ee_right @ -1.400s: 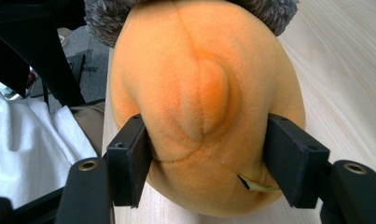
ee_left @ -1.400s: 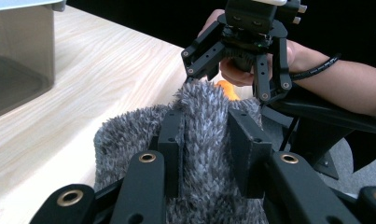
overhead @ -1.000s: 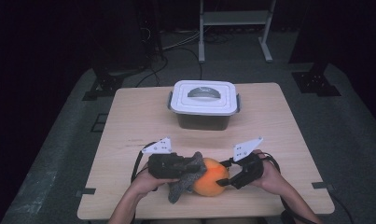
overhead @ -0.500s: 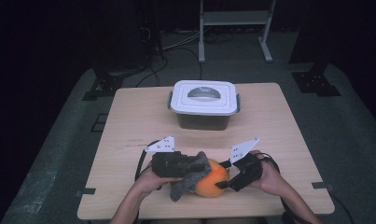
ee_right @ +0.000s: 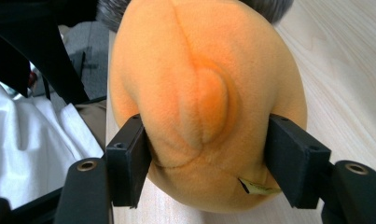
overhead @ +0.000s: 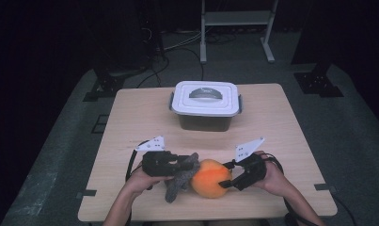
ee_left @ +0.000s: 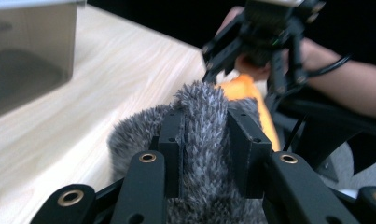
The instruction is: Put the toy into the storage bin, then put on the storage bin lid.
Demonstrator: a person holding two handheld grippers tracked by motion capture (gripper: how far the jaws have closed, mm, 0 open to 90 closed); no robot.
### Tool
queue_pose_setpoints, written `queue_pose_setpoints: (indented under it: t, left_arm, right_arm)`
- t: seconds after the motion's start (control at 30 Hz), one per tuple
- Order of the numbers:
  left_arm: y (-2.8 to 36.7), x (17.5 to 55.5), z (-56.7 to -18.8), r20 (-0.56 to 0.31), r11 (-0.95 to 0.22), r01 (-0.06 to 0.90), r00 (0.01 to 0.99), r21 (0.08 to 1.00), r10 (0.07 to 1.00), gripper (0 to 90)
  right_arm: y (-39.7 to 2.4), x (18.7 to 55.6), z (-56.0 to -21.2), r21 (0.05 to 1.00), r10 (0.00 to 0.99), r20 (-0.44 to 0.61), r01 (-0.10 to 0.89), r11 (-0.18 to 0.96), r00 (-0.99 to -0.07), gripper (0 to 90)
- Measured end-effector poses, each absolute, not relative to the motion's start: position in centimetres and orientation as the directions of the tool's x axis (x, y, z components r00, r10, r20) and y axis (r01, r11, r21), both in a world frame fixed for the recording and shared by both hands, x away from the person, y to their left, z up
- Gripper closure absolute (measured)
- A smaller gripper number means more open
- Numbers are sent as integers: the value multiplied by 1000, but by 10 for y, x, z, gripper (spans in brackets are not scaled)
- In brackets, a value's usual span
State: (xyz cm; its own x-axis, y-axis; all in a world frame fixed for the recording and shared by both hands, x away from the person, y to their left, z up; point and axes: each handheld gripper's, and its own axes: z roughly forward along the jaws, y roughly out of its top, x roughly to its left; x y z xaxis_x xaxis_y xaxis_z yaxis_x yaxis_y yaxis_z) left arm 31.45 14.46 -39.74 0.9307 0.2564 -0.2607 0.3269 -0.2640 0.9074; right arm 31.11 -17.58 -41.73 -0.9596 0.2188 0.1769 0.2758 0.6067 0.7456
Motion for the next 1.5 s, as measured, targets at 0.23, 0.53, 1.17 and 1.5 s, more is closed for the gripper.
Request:
queue_pose_setpoints:
  t: [0.23, 0.53, 1.17, 1.5]
  left_arm:
    - [109, 301, -399, -216, -325, 260, 962, 909, 167, 683]
    - [132, 309, -410, -257, -321, 312, 945, 894, 203, 691]
    - [127, 310, -412, -254, -272, 312, 940, 910, 228, 688]
    - [120, 305, -405, -236, -283, 291, 948, 914, 212, 688]
  right_arm:
    - [-173, 311, -418, 749, 220, 172, 272, 604, -960, 353]
    - [-174, 312, -420, 752, 218, 176, 274, 599, -960, 362]
    - [-188, 311, -402, 715, 280, 150, 299, 632, -948, 282]
    - [-172, 305, -403, 696, 278, 129, 286, 658, -952, 300]
